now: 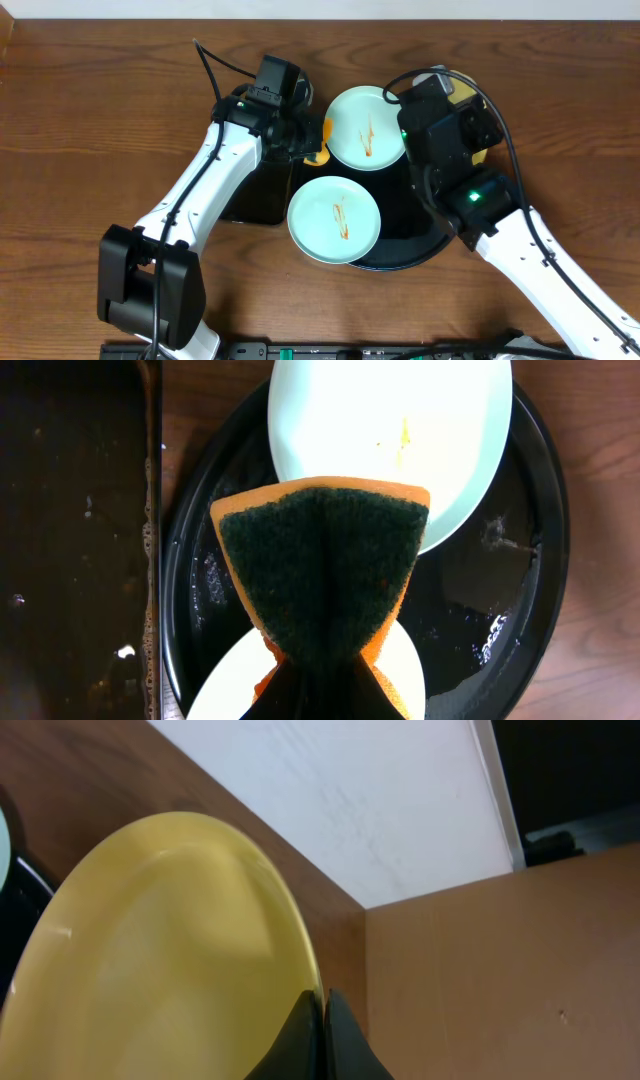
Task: Clean dirty plates on tray and stack at the side
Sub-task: 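Carry the yellow plate right with the right gripper and set it on the table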
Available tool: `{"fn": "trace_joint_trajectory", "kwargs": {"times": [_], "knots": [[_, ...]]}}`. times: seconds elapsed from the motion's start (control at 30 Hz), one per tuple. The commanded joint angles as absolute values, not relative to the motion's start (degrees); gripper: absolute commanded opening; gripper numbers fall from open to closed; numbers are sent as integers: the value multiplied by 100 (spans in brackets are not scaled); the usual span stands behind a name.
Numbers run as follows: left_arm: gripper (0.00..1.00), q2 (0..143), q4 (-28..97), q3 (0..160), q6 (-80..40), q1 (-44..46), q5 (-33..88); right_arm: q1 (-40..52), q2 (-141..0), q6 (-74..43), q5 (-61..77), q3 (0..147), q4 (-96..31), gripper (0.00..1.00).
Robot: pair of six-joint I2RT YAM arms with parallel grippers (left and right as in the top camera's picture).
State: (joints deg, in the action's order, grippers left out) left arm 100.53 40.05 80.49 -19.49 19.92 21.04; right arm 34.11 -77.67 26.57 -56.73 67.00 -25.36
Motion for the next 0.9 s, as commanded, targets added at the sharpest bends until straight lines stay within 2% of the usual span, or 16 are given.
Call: {"fn": "trace_joint_trajectory", "kwargs": {"times": [0.0, 0.07, 0.13, 0.2, 0.27, 0.5, 0.67, 0.87], "knots": [[8, 10060, 4014, 8086, -1914, 1979, 2097, 3457, -7835, 2401, -5787, 6775, -2364, 1], [8, 10060, 4023, 8086, -1914, 1979, 2097, 3459, -7835, 2685, -5448, 6775, -2534, 1], [8, 10060, 4027, 8086, -1914, 1979, 2097, 3334, -7874, 2049, -5522, 6775, -2506, 1], [8, 10060, 4027, 8086, -1916, 1979, 2097, 3319, -7878, 2231, -5317, 6775, -2670, 1], [7, 10062, 4027, 8086, -1914, 1979, 2097, 3253, -7889, 1750, -5601, 6775, -2665, 1], [8, 10062, 4025, 8086, -1914, 1979, 2097, 2978, -7887, 1275, -5531, 6775, -2727, 1], [8, 10060, 4027, 8086, -1916, 1979, 2097, 2283, -7900, 399, -4582, 6775, -3129, 1], [8, 10060, 4027, 8086, -1916, 1979, 2097, 976, -7996, -611, -3638, 6772, -3498, 1]]}}
